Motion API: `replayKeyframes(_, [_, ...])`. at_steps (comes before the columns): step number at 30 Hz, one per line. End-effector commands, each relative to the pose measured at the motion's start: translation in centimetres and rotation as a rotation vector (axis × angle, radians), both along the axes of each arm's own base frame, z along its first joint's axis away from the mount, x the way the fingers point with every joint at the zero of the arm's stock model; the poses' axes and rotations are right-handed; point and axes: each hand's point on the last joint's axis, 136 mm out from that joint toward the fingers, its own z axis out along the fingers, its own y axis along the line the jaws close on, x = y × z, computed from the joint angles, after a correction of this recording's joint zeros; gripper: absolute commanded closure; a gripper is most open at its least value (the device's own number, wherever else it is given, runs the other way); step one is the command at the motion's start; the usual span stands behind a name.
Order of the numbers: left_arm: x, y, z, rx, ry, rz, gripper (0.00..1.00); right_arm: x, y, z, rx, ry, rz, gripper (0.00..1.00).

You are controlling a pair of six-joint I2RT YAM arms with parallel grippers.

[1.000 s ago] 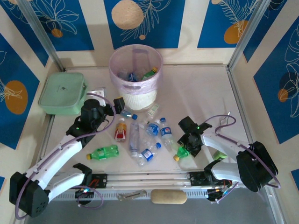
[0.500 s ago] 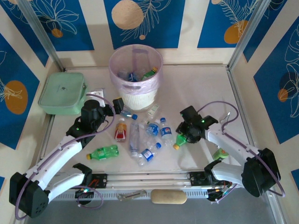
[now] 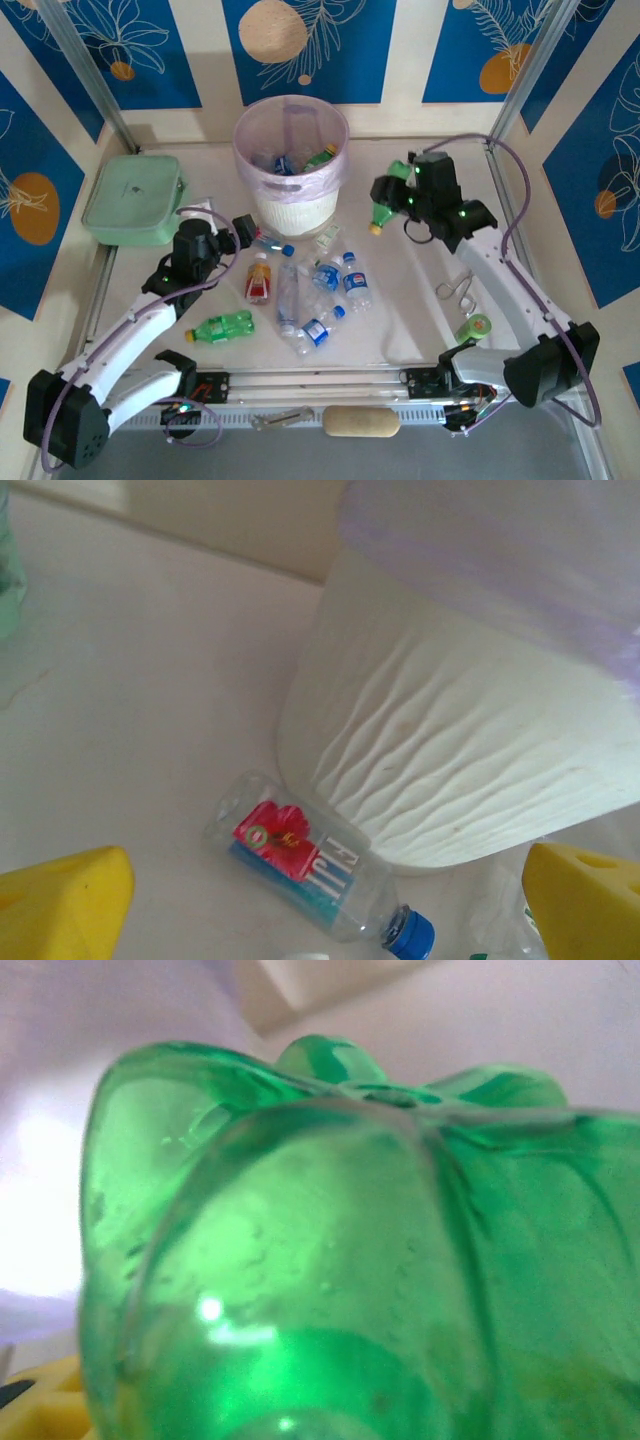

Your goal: Put the plastic bottles in the bin

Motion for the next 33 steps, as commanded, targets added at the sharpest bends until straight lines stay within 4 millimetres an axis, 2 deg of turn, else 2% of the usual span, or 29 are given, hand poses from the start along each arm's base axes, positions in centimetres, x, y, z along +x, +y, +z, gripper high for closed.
replayKeyframes(1, [-0.2,0.5,-1.1,-0.132,0.040,0.020,0.01,2.6,2.9,5.7,0.032,-0.210,0.132,0.47])
replayKeyframes(3, [-0.3,0.8,-1.9,-0.178,0.061,0.024,0.00,4.0,4.3,8.0,0.045,-0.282,0.165,0.47])
replayKeyframes(7, [-0.8,1.2,-3.0,-0.213,0.098,0.024,0.01,6.3,7.4,11.3,0.038,-0.368,0.242,0.47])
replayKeyframes(12, [-1.3,1.0,-3.9,-0.222,0.128,0.004,0.01,8.4,11.6,14.0,0.018,-0.454,0.332,0.47])
replayKeyframes(15, [-1.4,0.8,-4.2,-0.219,0.141,-0.015,0.01,9.8,13.9,14.4,-0.008,-0.474,0.375,0.47])
replayKeyframes(19, [-1.3,0.3,-4.1,-0.215,0.146,-0.043,0.01,11.6,16.8,13.0,-0.055,-0.454,0.435,0.47])
replayKeyframes(23, [-1.5,0.3,-3.9,-0.204,0.148,-0.055,0.00,12.8,19.6,9.8,-0.114,-0.393,0.488,0.47])
replayKeyframes(28, [-1.7,0.5,-3.7,-0.180,0.144,-0.056,0.01,13.0,22.0,6.3,-0.147,-0.316,0.548,0.47])
replayKeyframes(33, [-1.7,0.6,-3.5,-0.175,0.138,-0.057,0.01,12.2,23.7,2.5,-0.176,-0.229,0.605,0.46])
